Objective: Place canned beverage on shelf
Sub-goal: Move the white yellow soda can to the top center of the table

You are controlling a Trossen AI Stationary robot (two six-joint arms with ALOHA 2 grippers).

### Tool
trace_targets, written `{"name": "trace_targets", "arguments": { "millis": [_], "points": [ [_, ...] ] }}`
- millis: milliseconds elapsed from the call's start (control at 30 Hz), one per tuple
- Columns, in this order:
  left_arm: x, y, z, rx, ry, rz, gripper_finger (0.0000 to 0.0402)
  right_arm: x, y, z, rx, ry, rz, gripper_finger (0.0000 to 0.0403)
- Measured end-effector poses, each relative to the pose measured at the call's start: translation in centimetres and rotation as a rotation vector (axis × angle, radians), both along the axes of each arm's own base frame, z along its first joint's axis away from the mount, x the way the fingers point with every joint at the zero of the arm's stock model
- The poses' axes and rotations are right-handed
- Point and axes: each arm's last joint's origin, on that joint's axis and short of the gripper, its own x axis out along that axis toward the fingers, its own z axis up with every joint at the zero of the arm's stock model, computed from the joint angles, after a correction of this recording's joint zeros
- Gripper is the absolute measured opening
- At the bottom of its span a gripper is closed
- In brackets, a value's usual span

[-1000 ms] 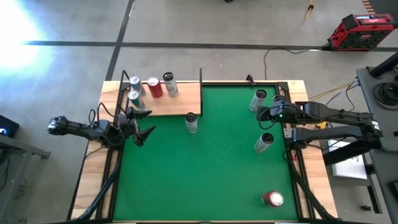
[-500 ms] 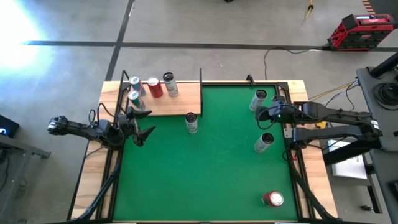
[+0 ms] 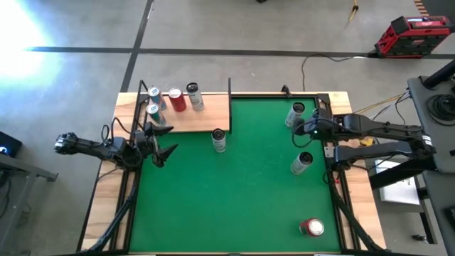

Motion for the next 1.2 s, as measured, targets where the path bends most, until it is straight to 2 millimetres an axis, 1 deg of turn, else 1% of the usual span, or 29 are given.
{"name": "trace_targets", "arguments": {
  "millis": [167, 300, 433, 567, 667, 800, 900, 1067, 1200],
  "points": [
    [0.0, 0.0, 0.0, 0.0, 0.0, 0.0, 0.0375, 0.9, -0.2, 2.2, 0.038, 0.117, -0.039, 0.0283],
    [0.0, 0.0, 0.0, 0.0, 0.0, 0.0, 0.0375, 1.6, -0.3, 3.7, 0.061, 0.176, -0.077, 0.0283],
    [0.0, 0.0, 0.0, 0.0, 0.0, 0.0, 0.0375, 1.9, -0.3, 4.9, 0.081, 0.205, -0.125, 0.0283],
    [0.0, 0.0, 0.0, 0.0, 0.0, 0.0, 0.0375, 2.2, -0.9, 5.5, 0.095, 0.191, -0.193, 0.028],
    [0.0, 0.0, 0.0, 0.0, 0.0, 0.0, 0.0375, 2.4, -2.0, 5.4, 0.104, 0.207, -0.257, 0.0272],
    [0.0, 0.0, 0.0, 0.0, 0.0, 0.0, 0.0375, 2.8, -4.1, 5.0, 0.126, 0.254, -0.308, 0.0266],
    [0.0, 0.0, 0.0, 0.0, 0.0, 0.0, 0.0375, 3.2, -5.8, 4.7, 0.191, 0.267, -0.305, 0.0265],
    [0.0, 0.0, 0.0, 0.0, 0.0, 0.0, 0.0375, 4.3, -8.6, 4.3, 0.263, 0.238, -0.226, 0.0265],
    [0.0, 0.0, 0.0, 0.0, 0.0, 0.0, 0.0375, 4.7, -10.2, 4.2, 0.291, 0.251, -0.254, 0.0265]
  ]
}}
